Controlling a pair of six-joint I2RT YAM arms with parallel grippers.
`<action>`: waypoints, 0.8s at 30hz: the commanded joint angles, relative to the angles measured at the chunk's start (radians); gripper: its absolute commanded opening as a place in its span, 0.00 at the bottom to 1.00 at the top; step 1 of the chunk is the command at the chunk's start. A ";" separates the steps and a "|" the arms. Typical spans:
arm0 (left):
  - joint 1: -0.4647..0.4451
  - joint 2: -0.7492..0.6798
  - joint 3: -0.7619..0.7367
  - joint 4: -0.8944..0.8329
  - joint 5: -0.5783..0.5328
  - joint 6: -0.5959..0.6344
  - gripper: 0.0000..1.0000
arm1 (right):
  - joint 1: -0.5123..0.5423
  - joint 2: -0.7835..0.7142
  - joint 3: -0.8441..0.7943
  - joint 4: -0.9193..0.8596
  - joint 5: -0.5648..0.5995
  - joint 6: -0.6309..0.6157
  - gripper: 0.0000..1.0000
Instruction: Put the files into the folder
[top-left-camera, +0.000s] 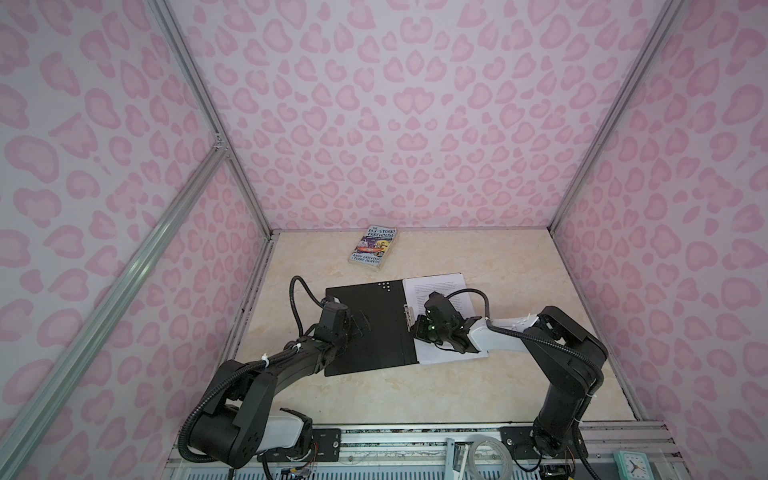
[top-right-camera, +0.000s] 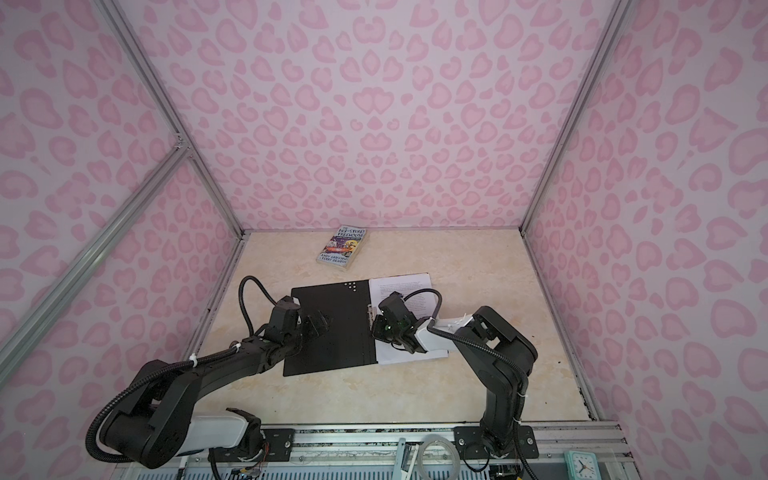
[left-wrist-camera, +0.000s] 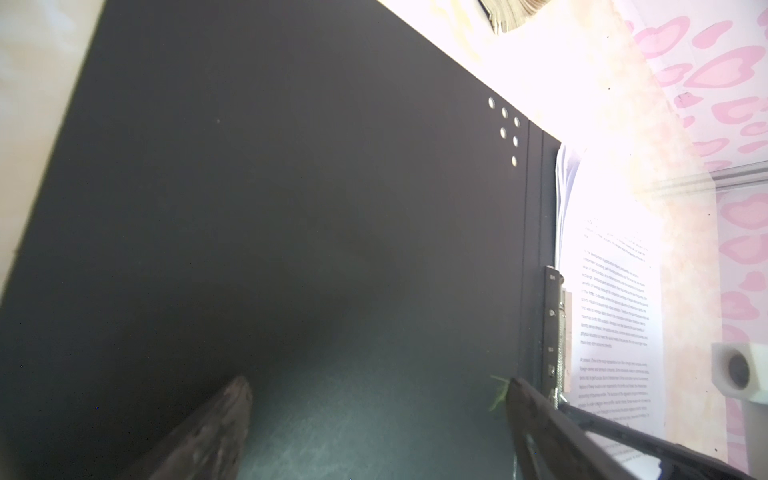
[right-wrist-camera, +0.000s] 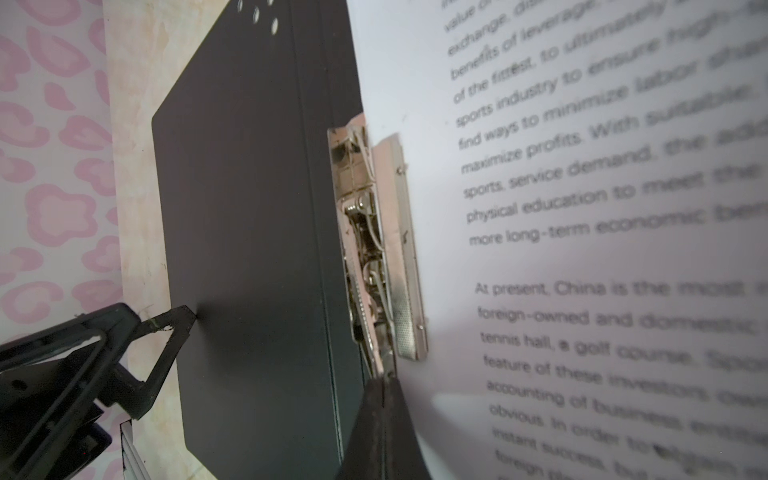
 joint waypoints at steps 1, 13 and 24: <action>0.001 0.022 -0.019 -0.240 -0.006 -0.036 0.98 | 0.002 0.022 0.004 -0.185 0.027 -0.007 0.00; 0.001 0.022 -0.017 -0.243 -0.009 -0.037 0.98 | -0.006 0.004 0.040 -0.216 0.013 -0.009 0.00; 0.001 0.022 -0.017 -0.244 -0.008 -0.036 0.98 | -0.012 0.034 0.019 -0.209 0.034 0.003 0.00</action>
